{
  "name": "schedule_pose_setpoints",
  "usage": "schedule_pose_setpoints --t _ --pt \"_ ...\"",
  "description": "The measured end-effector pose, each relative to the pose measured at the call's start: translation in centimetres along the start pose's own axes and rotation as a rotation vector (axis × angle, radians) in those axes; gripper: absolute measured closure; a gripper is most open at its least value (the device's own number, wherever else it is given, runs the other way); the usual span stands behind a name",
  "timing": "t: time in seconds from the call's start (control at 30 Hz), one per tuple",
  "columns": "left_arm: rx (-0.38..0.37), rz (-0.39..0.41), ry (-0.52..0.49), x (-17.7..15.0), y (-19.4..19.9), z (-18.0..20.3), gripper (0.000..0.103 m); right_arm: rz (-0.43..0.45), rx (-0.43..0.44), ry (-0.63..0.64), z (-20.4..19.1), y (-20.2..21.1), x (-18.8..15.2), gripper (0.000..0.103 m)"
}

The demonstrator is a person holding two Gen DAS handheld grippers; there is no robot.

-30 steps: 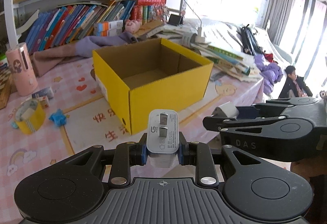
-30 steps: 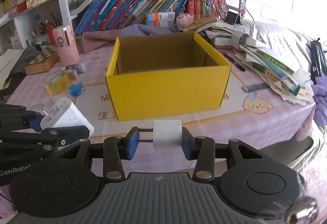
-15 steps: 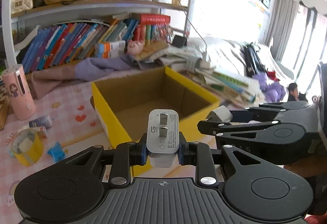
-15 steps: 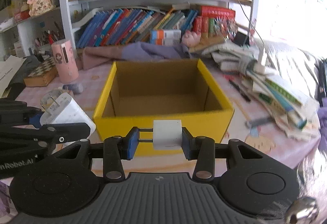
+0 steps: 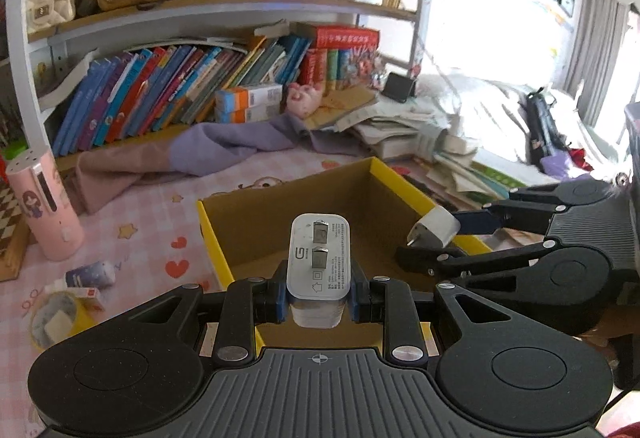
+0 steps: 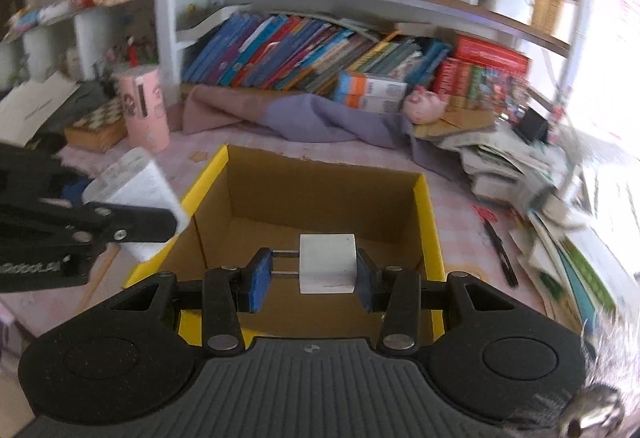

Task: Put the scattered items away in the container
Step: 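Carry both held chargers over the yellow box, then open the left tool and the right tool to drop both chargers into the box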

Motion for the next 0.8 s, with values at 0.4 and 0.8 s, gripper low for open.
schedule_pose_setpoints --t 0.4,0.8 --pt "0.139 -0.107 0.03 1.8 -6.4 -2.9 0.078 -0.006 0.115 0.32 0.1 -8.5 3.1 0.062" --pt "0.151 -0.278 -0.007 1.3 -11.3 -4.2 0.078 -0.106 0.213 0.657 -2.0 -14.6 2.5 0.062"
Point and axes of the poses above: each gripper's, at about its wrist camera, not at the fingertips, and y roughly against the way its jaws point, z to its right, x to its top, the point moved 5 cm from there along -y, roughly the way its jaws point, and after that the axes turned 12 degrees about -x, right-handed, at the moved point
